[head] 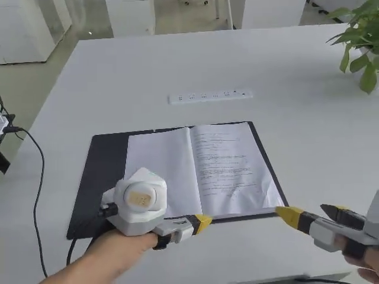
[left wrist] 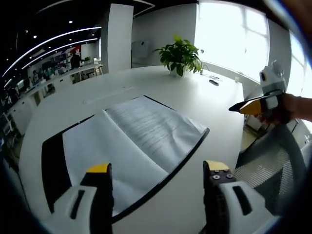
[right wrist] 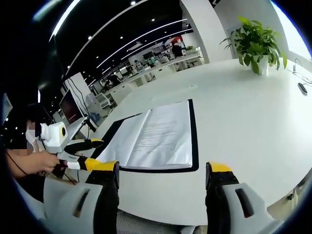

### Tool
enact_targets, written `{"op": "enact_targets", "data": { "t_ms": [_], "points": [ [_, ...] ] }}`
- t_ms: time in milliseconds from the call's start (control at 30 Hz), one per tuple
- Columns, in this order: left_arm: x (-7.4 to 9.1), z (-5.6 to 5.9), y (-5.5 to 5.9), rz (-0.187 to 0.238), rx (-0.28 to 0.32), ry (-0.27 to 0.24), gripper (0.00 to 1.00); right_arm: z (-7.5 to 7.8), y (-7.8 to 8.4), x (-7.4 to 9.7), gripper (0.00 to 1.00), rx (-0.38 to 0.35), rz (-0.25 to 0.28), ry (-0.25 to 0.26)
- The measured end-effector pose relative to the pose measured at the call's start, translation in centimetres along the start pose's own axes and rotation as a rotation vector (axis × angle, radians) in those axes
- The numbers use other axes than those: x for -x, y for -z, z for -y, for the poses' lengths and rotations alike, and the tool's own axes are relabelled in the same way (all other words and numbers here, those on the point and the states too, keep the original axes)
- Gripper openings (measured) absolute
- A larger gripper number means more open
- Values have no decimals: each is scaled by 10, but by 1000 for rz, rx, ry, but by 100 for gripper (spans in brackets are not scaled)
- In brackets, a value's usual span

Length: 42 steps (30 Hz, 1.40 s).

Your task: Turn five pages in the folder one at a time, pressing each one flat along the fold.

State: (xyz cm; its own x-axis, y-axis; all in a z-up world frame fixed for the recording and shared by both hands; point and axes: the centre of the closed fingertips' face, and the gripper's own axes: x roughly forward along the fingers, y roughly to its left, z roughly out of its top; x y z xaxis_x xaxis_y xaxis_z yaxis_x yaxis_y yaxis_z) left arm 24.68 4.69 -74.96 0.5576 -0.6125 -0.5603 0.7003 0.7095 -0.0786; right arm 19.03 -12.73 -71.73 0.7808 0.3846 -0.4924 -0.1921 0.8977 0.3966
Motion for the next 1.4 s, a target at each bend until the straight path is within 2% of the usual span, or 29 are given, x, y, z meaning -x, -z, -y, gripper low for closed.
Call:
{"op": "enact_targets", "data": {
  "t_ms": [100, 233, 367, 500, 667, 1000, 1067, 1400],
  "points": [
    [-16, 5, 2, -11, -14, 8, 73, 2, 0, -5, 69, -13, -4, -4],
    [-40, 14, -4, 20, -24, 23, 70, 1, 1, -12, 68, -25, -8, -16],
    [-64, 23, -7, 30, -22, 31, 69, 1, 3, -17, 68, -28, -14, -28],
    [-85, 27, -10, 36, -6, 20, 66, 4, 3, -21, 67, -27, -21, -32],
    [-101, 31, -11, 31, -3, 7, 65, 8, 0, -25, 65, -35, -16, -38],
    [-119, 31, -13, 53, -22, -53, 58, 13, 4, -38, 61, -47, -24, -49],
    [-120, 29, -10, 53, -67, -82, 57, 14, 5, -41, 61, -52, -30, -53],
    [-120, 29, -8, 99, -78, -85, 55, 16, 9, -52, 58, -67, -39, -73]
  ]
}}
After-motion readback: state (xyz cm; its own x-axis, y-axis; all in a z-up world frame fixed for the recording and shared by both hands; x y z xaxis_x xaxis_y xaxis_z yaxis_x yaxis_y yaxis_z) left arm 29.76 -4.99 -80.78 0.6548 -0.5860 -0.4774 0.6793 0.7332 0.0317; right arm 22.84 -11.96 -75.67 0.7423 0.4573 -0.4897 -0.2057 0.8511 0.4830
